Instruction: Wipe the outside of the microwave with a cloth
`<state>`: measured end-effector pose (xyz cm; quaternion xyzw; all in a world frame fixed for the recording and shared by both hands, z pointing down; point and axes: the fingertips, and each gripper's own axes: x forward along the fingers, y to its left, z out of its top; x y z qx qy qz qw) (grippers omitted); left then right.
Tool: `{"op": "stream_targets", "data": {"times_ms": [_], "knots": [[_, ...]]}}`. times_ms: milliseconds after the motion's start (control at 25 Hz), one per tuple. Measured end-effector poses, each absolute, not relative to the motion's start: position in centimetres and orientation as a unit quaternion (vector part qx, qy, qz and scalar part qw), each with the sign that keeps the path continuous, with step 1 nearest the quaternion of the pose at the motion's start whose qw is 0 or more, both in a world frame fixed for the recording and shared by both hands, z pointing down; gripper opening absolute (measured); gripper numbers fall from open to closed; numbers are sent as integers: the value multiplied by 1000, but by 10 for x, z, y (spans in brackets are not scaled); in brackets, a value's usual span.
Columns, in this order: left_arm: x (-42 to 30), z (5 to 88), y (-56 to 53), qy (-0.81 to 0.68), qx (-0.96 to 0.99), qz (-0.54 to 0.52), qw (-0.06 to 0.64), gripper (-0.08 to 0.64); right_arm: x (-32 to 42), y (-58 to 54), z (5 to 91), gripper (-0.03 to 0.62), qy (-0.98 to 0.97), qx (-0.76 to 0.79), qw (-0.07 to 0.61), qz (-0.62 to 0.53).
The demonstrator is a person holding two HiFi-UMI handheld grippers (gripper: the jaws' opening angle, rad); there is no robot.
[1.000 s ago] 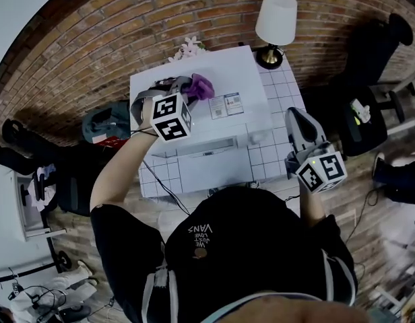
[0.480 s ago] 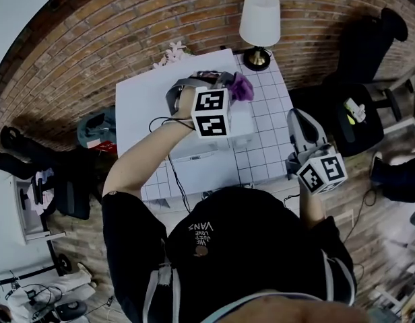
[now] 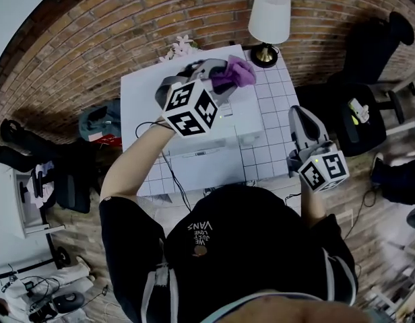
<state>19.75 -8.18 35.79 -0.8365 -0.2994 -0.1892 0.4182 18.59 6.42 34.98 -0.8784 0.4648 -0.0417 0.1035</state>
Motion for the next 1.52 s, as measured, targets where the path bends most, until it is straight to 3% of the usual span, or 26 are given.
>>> {"op": "stream_targets", "data": {"times_ms": [440, 840, 1120, 1520], "knots": [[39, 384, -289, -181, -819, -341, 423, 140, 146, -24, 347, 5, 515, -851, 91, -44], [-70, 416, -357, -156, -788, -426, 416, 141, 122, -64, 349, 5, 520, -848, 94, -46], [-57, 438, -311, -204, -786, -415, 411, 141, 129, -42, 352, 5, 498, -860, 97, -46], [46, 433, -196, -268, -771, -355, 456, 141, 163, 30, 355, 5, 462, -880, 102, -51]]}}
